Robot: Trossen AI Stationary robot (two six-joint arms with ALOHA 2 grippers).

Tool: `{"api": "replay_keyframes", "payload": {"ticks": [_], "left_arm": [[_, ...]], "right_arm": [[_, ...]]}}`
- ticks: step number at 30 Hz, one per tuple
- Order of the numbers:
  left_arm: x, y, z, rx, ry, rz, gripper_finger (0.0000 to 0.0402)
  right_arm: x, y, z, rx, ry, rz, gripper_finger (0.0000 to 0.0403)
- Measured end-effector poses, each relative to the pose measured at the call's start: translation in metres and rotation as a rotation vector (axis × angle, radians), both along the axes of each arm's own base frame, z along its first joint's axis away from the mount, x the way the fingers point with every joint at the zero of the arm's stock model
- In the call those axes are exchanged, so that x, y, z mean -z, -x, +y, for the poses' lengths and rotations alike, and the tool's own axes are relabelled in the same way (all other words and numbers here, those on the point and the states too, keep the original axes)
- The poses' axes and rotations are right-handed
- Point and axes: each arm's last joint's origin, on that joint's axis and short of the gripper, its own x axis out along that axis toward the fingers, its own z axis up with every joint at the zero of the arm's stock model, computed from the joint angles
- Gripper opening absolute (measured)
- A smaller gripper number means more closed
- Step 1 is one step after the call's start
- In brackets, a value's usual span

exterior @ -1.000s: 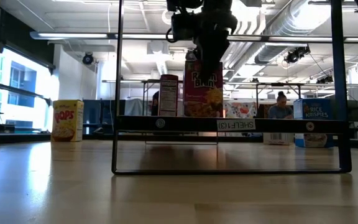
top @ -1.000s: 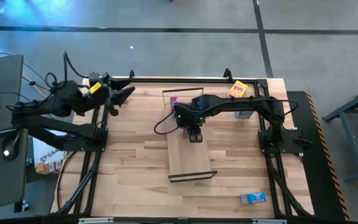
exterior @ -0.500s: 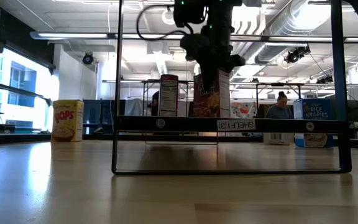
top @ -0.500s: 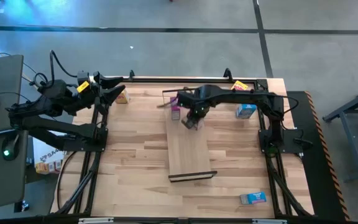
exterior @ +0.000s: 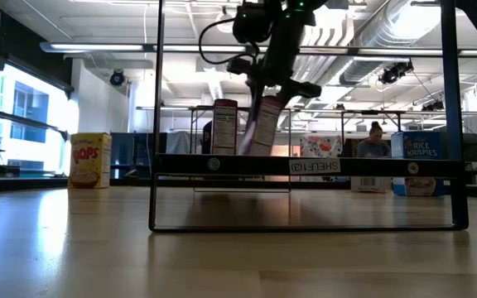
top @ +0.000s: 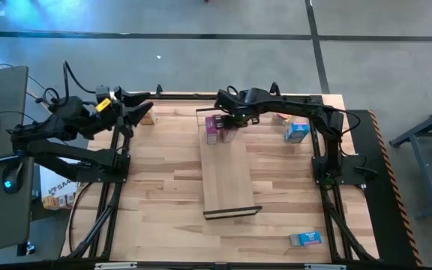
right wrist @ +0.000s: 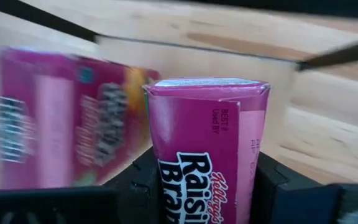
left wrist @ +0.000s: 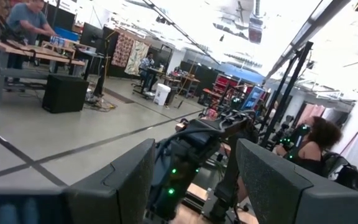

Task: Stack cereal on shelf
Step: Put the purple cereal box on the shelf aligned with the other purple cereal box

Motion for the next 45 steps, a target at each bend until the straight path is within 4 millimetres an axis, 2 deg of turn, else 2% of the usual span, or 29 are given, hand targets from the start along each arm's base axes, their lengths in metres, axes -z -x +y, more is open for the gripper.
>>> {"api": "replay_keyframes", "payload": {"ticks": [4, 11, 37, 40, 45], "left_arm": [[0.0005, -0.0018, 0.0, 0.0, 0.0, 0.005, 0.0217], [0.0006, -0.0023, 0.0, 0.0, 0.001, 0.007, 0.0217], [0.0029, -0.0027, 0.0, 0.002, 0.013, 0.026, 0.0217], [0.003, -0.0027, 0.0, 0.002, 0.014, 0.026, 0.0217], [0.0029, -0.0026, 0.0, 0.002, 0.015, 0.025, 0.0217]], "right_arm": [[-0.0008, -0.002, -0.0007, 0.009, 0.007, -0.023, 0.0129], [0.0015, 0.0044, 0.0009, 0.009, 0.005, 0.052, 0.0129], [0.0006, -0.0003, 0.0072, 0.006, 0.031, 0.03, 0.0129], [0.0006, -0.0003, 0.0073, 0.005, 0.03, 0.03, 0.014], [0.0006, -0.0006, 0.0081, 0.003, 0.03, 0.03, 0.0179]]}}
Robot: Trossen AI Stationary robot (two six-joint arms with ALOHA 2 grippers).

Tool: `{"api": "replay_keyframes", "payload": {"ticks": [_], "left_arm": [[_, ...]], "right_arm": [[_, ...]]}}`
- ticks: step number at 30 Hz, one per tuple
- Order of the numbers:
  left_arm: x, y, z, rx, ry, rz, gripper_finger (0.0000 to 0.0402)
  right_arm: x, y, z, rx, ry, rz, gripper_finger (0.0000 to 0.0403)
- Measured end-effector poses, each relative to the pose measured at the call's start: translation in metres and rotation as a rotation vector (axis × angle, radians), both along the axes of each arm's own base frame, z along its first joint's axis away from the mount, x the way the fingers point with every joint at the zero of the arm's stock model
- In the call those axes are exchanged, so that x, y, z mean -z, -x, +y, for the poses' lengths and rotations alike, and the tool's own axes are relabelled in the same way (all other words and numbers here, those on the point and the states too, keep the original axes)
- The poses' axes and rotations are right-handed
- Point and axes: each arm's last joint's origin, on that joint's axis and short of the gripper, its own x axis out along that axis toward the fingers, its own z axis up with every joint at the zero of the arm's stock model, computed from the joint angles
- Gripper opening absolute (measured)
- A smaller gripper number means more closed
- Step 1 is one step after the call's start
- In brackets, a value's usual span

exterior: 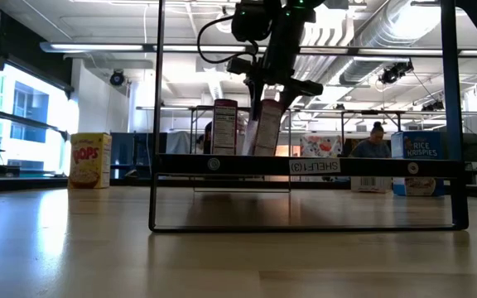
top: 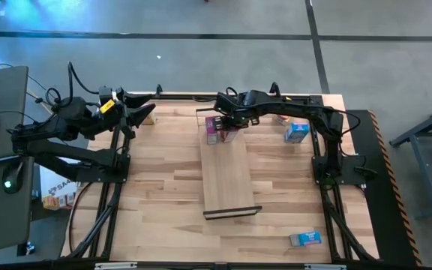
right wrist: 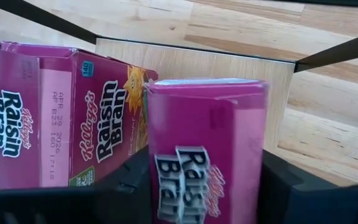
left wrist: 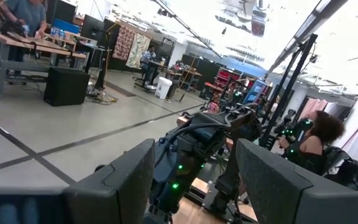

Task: Stack cereal on shelf
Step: Put the purple cereal box on the shelf aligned with the other purple cereal box

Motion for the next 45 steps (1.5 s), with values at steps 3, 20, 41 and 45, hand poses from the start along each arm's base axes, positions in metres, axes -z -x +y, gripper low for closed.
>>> {"api": "replay_keyframes", "payload": {"ticks": [3, 20, 41, 45], "left_arm": [[0.0, 0.0, 0.0, 0.0, 0.0, 0.0, 0.0217], [0.0, 0.0, 0.0, 0.0, 0.0, 0.001, 0.0217], [0.0, 0.0, 0.0, 0.0, 0.001, 0.0, 0.0217], [0.0, -0.001, 0.0, 0.001, 0.001, 0.004, 0.0217]], "right_arm": [[0.0, -0.001, 0.003, 0.0, 0.011, 0.002, 0.0203], [-0.001, -0.004, 0.005, -0.018, 0.021, -0.017, 0.0263], [-0.065, 0.039, 0.016, -0.168, 0.187, -0.067, 0.0264], [-0.059, 0.043, 0.028, -0.247, 0.223, 0.078, 0.0264]]}}
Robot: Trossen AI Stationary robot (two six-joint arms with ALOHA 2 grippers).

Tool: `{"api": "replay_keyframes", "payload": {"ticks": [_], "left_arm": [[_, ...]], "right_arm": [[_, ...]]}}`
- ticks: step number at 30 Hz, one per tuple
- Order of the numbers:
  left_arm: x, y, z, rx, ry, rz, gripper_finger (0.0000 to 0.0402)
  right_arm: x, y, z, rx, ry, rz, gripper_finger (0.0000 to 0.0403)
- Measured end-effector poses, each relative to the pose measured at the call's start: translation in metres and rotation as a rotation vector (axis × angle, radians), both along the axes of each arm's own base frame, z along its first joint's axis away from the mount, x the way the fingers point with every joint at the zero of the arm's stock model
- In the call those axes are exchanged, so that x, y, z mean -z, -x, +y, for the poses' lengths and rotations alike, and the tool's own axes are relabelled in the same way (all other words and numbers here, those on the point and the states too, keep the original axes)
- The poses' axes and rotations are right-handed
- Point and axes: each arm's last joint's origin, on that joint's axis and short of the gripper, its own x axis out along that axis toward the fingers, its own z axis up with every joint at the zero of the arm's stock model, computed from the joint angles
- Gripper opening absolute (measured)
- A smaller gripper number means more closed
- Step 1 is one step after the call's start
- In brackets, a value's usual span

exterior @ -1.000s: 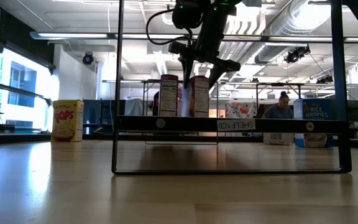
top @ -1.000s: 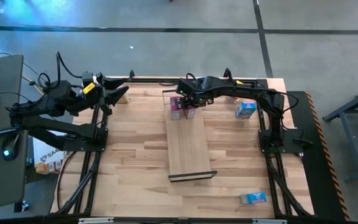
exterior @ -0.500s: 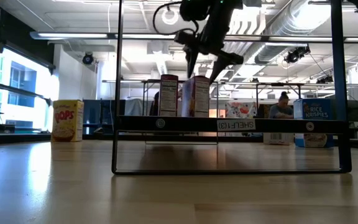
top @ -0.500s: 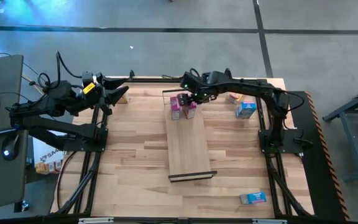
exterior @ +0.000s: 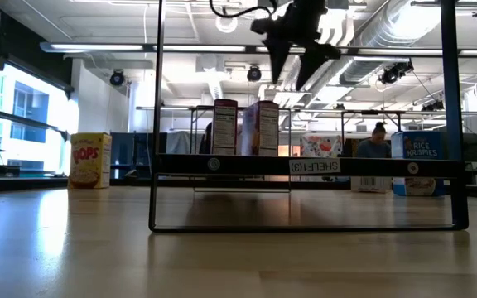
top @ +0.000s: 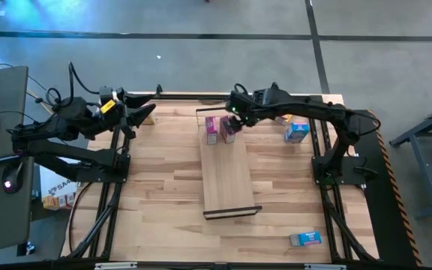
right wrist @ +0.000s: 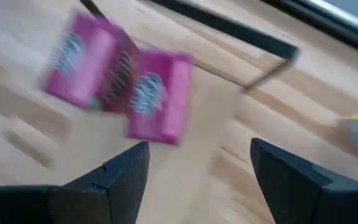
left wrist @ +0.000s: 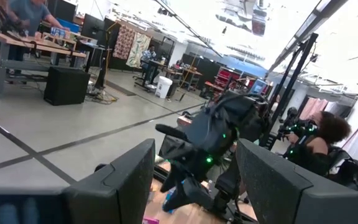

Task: Stack cereal on shelf
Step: Put the purple cereal box on the shelf aligned with the other purple cereal box

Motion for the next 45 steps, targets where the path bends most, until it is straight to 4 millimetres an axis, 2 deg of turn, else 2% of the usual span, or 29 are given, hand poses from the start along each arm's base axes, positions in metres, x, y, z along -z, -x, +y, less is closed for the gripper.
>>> {"api": "replay_keyframes", "payload": {"ticks": [3, 5, 9, 11, 13, 17, 21, 24, 27, 30, 33, 39, 45], "left_arm": [[0.001, -0.002, 0.0, 0.0, 0.001, 0.006, 0.0217], [0.001, -0.003, 0.0, -0.001, 0.001, 0.008, 0.0217], [0.001, -0.006, 0.0, -0.002, 0.002, 0.01, 0.0217], [0.001, -0.007, 0.0, -0.003, 0.001, 0.012, 0.0217], [0.002, -0.007, 0.0, -0.002, 0.001, 0.014, 0.0217], [0.001, -0.007, 0.0, -0.002, 0.001, 0.013, 0.0217], [0.001, -0.007, 0.0, -0.003, 0.001, 0.013, 0.0217], [0.001, -0.007, 0.0, -0.003, 0.001, 0.013, 0.0217], [0.001, -0.007, 0.0, -0.003, 0.001, 0.014, 0.0217], [0.001, -0.007, 0.0, -0.003, 0.0, 0.014, 0.0217], [0.001, -0.007, 0.0, -0.003, 0.0, 0.014, 0.0217], [0.001, -0.007, 0.0, -0.003, 0.0, 0.014, 0.0217], [0.002, -0.007, 0.0, -0.003, 0.0, 0.015, 0.0217]], "right_arm": [[0.004, 0.006, 0.003, -0.005, 0.038, 0.102, 0.0252], [0.004, 0.008, 0.002, -0.011, 0.055, 0.131, 0.0226], [0.006, 0.012, -0.002, -0.021, 0.06, 0.164, 0.012], [0.015, 0.015, -0.001, -0.011, 0.057, 0.158, 0.0048], [0.031, 0.021, 0.001, 0.003, 0.032, 0.131, 0.0014], [0.064, 0.044, 0.008, 0.08, -0.085, -0.06, 0.0021], [0.089, 0.064, 0.009, 0.25, -0.097, -0.41, 0.0005], [0.111, 0.072, 0.008, 0.386, -0.123, -0.654, 0.0003], [0.128, 0.072, 0.009, 0.458, -0.147, -0.816, 0.0002], [0.146, 0.069, 0.013, 0.501, -0.179, -0.841, 0.0], [0.154, 0.061, 0.015, 0.532, -0.185, -0.835, 0.0], [0.157, 0.044, 0.011, 0.532, -0.184, -0.832, 0.0], [0.156, 0.04, 0.01, 0.511, -0.178, -0.825, 0.0]]}}
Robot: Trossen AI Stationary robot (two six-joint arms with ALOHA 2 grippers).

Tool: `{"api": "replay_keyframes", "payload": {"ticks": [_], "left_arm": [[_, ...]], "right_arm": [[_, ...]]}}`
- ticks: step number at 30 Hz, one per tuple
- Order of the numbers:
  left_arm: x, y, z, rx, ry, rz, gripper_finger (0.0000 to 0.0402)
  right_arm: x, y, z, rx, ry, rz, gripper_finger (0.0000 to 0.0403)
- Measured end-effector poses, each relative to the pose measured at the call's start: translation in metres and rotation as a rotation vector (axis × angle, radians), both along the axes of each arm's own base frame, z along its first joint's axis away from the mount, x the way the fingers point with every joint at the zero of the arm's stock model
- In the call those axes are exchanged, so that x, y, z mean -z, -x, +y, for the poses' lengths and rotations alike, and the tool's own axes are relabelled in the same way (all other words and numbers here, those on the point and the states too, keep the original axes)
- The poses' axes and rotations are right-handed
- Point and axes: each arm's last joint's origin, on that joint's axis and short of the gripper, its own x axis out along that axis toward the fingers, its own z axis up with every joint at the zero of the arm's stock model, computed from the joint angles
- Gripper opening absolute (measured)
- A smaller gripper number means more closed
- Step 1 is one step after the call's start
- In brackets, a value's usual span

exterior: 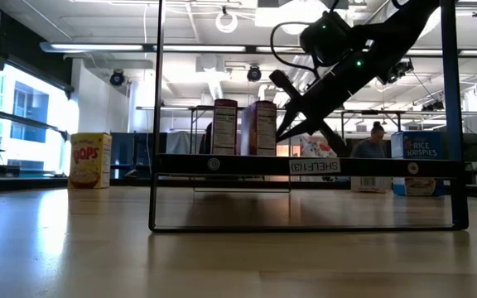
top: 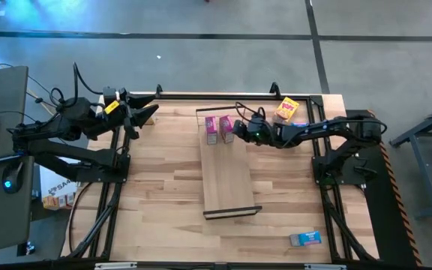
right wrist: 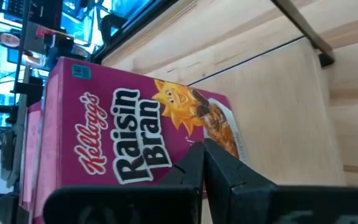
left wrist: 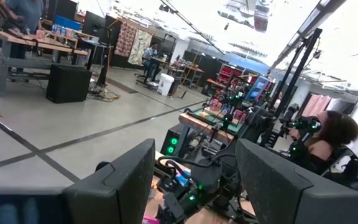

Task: Stack cereal on shelf
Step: Put the purple cereal box on the shelf aligned with the other purple cereal box

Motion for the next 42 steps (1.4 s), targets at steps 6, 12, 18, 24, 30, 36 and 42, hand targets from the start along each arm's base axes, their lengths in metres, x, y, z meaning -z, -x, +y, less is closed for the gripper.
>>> {"api": "replay_keyframes", "payload": {"ticks": [6, 12, 18, 24, 30, 36, 42], "left_arm": [[0.0, 0.0, 0.0, 0.0, 0.0, 0.0, 0.0217], [0.0, 0.0, 0.0, 0.0, -0.001, 0.0, 0.0217], [0.0, 0.0, 0.0, 0.0, 0.0, -0.001, 0.0217], [0.0, 0.0, 0.0, 0.0, 0.0, -0.001, 0.0217], [0.0, 0.0, 0.0, 0.0, 0.0, -0.001, 0.0217], [0.0, 0.0, 0.0, 0.0, 0.0, -0.001, 0.0217], [0.0, 0.0, 0.0, 0.0, 0.0, -0.001, 0.0217]], "right_arm": [[0.0, -0.001, 0.004, -0.026, -0.019, -0.004, 0.0], [-0.001, -0.003, 0.009, -0.041, -0.015, -0.016, 0.0], [-0.001, -0.002, 0.006, -0.021, -0.001, -0.005, 0.0], [-0.002, 0.0, -0.004, 0.007, 0.001, -0.027, 0.0], [-0.004, 0.0, -0.011, 0.003, -0.012, -0.045, 0.0], [-0.006, -0.001, -0.012, -0.013, -0.003, -0.077, 0.0], [-0.007, 0.0, -0.018, -0.004, -0.003, -0.08, 0.0]]}}
